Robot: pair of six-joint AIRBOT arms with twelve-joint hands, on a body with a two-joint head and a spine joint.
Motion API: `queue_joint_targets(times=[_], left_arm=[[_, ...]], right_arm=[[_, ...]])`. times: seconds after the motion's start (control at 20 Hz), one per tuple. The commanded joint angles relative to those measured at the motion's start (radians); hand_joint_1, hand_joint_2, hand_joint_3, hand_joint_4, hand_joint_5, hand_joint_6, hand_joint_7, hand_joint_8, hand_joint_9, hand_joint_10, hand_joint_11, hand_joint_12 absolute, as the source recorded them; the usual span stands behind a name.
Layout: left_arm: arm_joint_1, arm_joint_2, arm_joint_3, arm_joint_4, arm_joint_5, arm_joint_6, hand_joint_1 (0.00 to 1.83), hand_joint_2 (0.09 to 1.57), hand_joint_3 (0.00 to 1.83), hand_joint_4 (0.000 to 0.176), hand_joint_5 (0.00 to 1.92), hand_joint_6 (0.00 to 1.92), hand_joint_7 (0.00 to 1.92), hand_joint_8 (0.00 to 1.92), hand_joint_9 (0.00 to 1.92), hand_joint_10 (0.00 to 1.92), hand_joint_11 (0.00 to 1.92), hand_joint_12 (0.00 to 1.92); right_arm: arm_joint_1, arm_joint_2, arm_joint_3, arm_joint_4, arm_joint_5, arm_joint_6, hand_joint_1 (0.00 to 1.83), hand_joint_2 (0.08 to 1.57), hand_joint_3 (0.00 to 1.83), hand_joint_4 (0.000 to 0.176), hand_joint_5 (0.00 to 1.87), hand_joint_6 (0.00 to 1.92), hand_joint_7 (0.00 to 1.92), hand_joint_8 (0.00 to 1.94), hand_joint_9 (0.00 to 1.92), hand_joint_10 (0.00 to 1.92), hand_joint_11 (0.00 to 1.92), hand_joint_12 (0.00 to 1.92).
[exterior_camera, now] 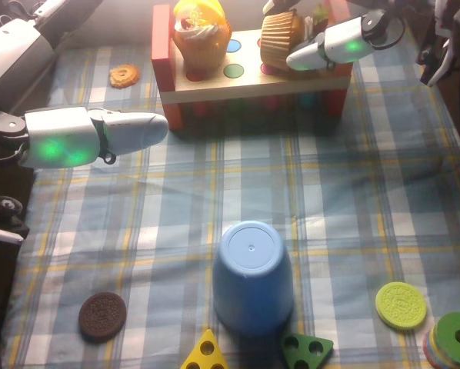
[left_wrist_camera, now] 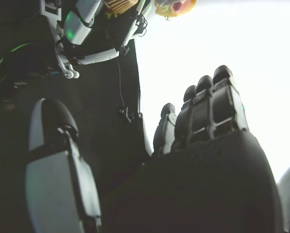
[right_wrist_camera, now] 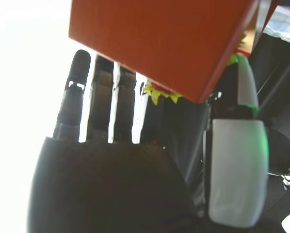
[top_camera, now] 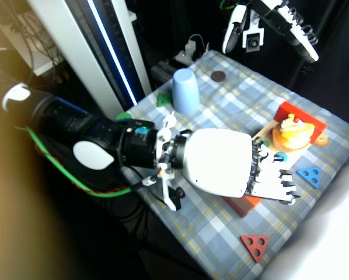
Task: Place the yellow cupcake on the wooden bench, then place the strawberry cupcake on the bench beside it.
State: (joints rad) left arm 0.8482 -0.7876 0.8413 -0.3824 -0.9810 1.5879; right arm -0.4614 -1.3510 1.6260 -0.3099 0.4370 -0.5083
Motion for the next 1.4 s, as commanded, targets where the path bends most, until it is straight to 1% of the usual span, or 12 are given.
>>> queue_joint_targets(times=[0.0,0.15,0.5,0.6,0.7,0.9,0.95,1.05,1.1,1.25,1.3,1.35], left_arm=[[-0.015,-0.002,0.004,0.018,-0.125,-0.011,0.81,0.9,0.01,0.176,0.0,0.0,0.0,0.0,0.0,0.0,0.04,0.03],[-0.015,-0.002,0.004,0.017,-0.125,-0.011,0.81,0.89,0.0,0.176,0.0,0.0,0.0,0.0,0.0,0.0,0.03,0.04],[-0.015,-0.004,0.004,0.015,-0.125,-0.011,0.8,0.89,0.0,0.176,0.0,0.0,0.0,0.0,0.0,0.0,0.03,0.06],[-0.015,-0.004,0.004,0.015,-0.125,-0.011,0.81,0.89,0.0,0.176,0.0,0.0,0.0,0.0,0.0,0.0,0.01,0.06],[-0.015,-0.004,0.004,0.015,-0.125,-0.011,0.81,0.9,0.0,0.176,0.0,0.0,0.0,0.0,0.0,0.0,0.0,0.07],[-0.014,-0.004,0.003,0.015,-0.125,-0.011,0.81,0.9,0.0,0.176,0.0,0.0,0.0,0.0,0.0,0.0,0.0,0.0],[-0.014,-0.004,0.003,0.015,-0.125,-0.011,0.81,0.91,0.0,0.176,0.0,0.0,0.0,0.0,0.0,0.0,0.0,0.0],[-0.014,-0.004,0.003,0.015,-0.125,-0.011,0.82,0.91,0.0,0.176,0.0,0.0,0.0,0.0,0.0,0.0,0.0,0.0],[-0.014,-0.004,0.003,0.015,-0.125,-0.011,0.8,0.91,0.0,0.176,0.0,0.0,0.0,0.0,0.0,0.0,0.01,0.0],[-0.014,-0.005,0.003,0.015,-0.124,-0.011,0.79,0.9,0.0,0.176,0.0,0.0,0.01,0.0,0.0,0.0,0.03,0.01],[-0.014,-0.005,0.003,0.015,-0.124,-0.011,0.8,0.89,0.0,0.176,0.0,0.0,0.01,0.0,0.0,0.0,0.03,0.01],[-0.014,-0.005,0.003,0.015,-0.123,-0.011,0.82,0.89,0.0,0.176,0.01,0.0,0.01,0.0,0.0,0.0,0.03,0.02]], right_arm=[[0.005,-0.005,-0.001,-0.007,0.03,-0.015,0.9,1.01,0.0,0.062,0.78,0.0,0.59,0.0,0.45,0.0,0.0,0.96],[0.006,-0.005,-0.007,-0.007,0.038,-0.015,0.88,1.0,0.0,0.083,0.69,0.0,0.5,0.0,0.39,0.0,0.0,0.85],[0.017,-0.005,-0.03,-0.01,0.074,-0.015,0.84,0.94,0.0,0.125,0.44,0.0,0.45,0.0,0.42,0.01,0.0,0.99],[0.019,-0.004,-0.032,-0.013,0.078,-0.015,0.83,0.95,0.0,0.116,0.43,0.0,0.45,0.0,0.42,0.0,0.0,1.02],[0.021,-0.004,-0.033,-0.013,0.081,-0.015,0.82,0.94,0.0,0.122,0.42,0.0,0.49,0.01,0.46,0.01,0.0,1.1],[0.023,-0.003,-0.034,-0.013,0.083,-0.015,0.83,0.95,0.0,0.116,0.43,0.0,0.5,0.01,0.48,0.02,0.0,1.13],[0.023,-0.002,-0.034,-0.013,0.083,-0.015,0.86,0.95,0.0,0.094,0.45,0.01,0.54,0.02,0.53,0.03,0.0,1.2],[0.023,0.0,-0.033,-0.013,0.083,-0.015,0.91,0.94,0.0,0.076,0.51,0.01,0.59,0.02,0.59,0.05,0.0,1.23],[0.023,0.001,-0.032,-0.013,0.082,-0.015,0.95,0.94,0.0,0.043,0.55,0.01,0.63,0.02,0.63,0.06,0.0,1.28],[0.023,0.003,-0.032,-0.016,0.08,-0.015,1.03,0.93,0.0,0.011,0.61,0.01,0.69,0.01,0.68,0.06,0.06,1.2],[0.023,0.006,-0.033,-0.02,0.077,-0.015,1.05,0.92,0.0,0.015,0.62,0.01,0.69,0.01,0.68,0.06,0.07,1.18],[0.023,0.011,-0.034,-0.027,0.073,-0.015,1.06,0.9,0.0,0.037,0.64,0.0,0.71,0.01,0.71,0.06,0.13,1.17]])
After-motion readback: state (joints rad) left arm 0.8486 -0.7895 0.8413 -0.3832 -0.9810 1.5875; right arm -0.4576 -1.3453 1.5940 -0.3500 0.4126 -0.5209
